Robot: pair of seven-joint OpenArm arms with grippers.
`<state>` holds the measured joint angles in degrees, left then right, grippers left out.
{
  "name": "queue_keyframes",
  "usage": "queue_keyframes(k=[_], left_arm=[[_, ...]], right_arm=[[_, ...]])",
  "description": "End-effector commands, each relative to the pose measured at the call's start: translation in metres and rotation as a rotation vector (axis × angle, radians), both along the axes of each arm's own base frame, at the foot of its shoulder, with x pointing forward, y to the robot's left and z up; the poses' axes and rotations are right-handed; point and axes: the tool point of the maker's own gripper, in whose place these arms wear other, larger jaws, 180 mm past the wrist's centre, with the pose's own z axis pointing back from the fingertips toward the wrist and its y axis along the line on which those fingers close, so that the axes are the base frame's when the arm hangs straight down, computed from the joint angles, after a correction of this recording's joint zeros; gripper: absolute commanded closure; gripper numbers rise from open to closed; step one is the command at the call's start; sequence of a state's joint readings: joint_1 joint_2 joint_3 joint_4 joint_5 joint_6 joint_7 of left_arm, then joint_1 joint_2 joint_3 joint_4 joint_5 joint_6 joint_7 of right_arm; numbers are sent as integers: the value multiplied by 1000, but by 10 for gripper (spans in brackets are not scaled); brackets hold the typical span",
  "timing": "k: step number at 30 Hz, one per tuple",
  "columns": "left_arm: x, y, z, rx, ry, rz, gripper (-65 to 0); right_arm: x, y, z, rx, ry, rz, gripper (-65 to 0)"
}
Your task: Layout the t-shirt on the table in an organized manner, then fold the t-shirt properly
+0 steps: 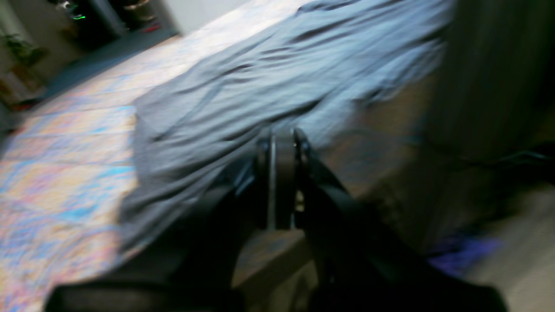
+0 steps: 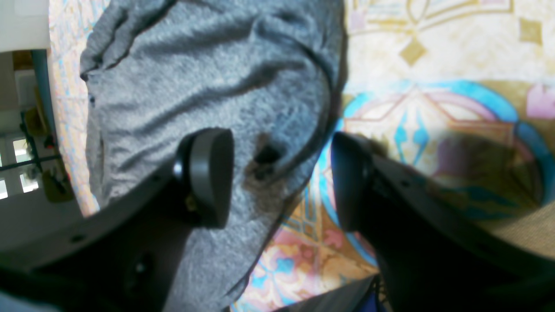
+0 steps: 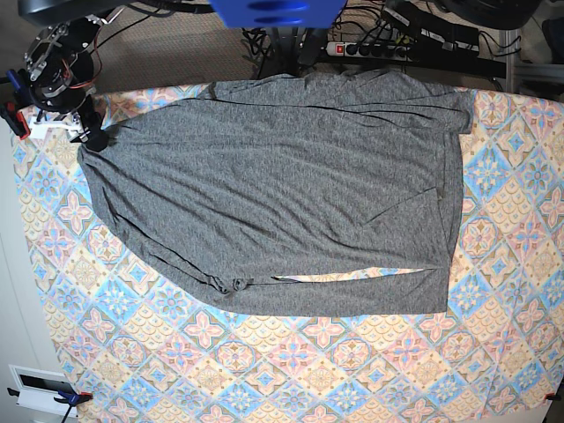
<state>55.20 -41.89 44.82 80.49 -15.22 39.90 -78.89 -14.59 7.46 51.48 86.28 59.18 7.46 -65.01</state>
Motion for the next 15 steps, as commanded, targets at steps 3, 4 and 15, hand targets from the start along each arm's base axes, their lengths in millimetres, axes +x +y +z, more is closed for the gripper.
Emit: queue_keyframes(k=[3,4,15], left_arm=[[-1,-18,5,-79,1,-13,-58],[-2,-25,6,-106,10,-3,-62],[48,49,-60,-80,184,616,-99]], right_arm=[[6,-6,11,-24,-36,7,-345],[6,-6,11,-24,-36,7,-345],[3,-5,10,-21,-28,12,-345]])
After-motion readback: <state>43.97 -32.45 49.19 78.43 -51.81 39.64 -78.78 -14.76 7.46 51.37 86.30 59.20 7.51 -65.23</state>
